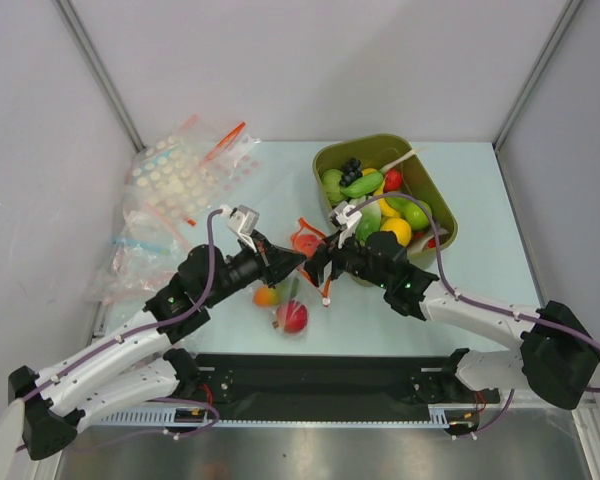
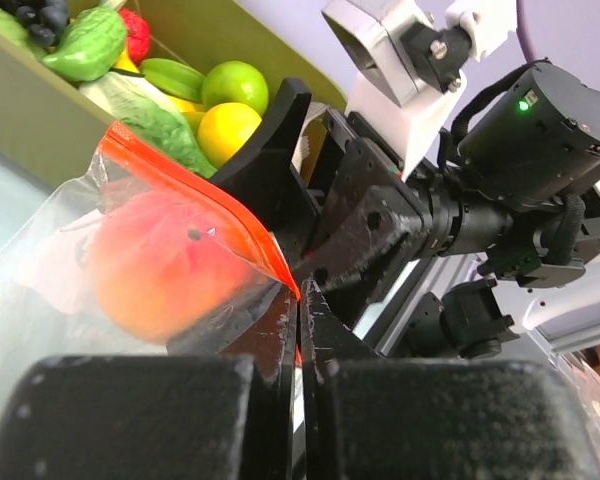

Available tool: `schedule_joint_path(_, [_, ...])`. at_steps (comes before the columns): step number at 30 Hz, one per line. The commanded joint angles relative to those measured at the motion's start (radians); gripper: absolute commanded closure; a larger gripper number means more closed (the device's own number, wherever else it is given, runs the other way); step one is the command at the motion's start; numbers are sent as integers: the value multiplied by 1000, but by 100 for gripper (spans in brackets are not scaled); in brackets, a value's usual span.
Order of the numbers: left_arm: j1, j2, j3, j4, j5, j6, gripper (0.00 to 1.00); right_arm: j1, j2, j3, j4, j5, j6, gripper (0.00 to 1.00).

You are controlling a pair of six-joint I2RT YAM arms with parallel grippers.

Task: Place the food in the zip-top bag and seal the zipper
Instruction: Place the fake fruit in the zipper food storage bag.

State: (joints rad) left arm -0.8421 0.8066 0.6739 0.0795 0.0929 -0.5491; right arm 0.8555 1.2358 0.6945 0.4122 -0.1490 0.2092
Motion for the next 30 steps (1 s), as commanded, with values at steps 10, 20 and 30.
schedule_joint_path(10, [-2, -67, 24, -6, -148, -17, 100, 5, -50, 26, 59, -70, -4, 4])
schedule_joint_path(20, [-2, -64, 47, -125, -337, -28, 100, 7, -179, 57, -110, 182, -7, 21])
schedule_joint_path(30, [-2, -124, 29, -119, -389, -23, 100, 5, -56, 166, -259, 230, 22, 29])
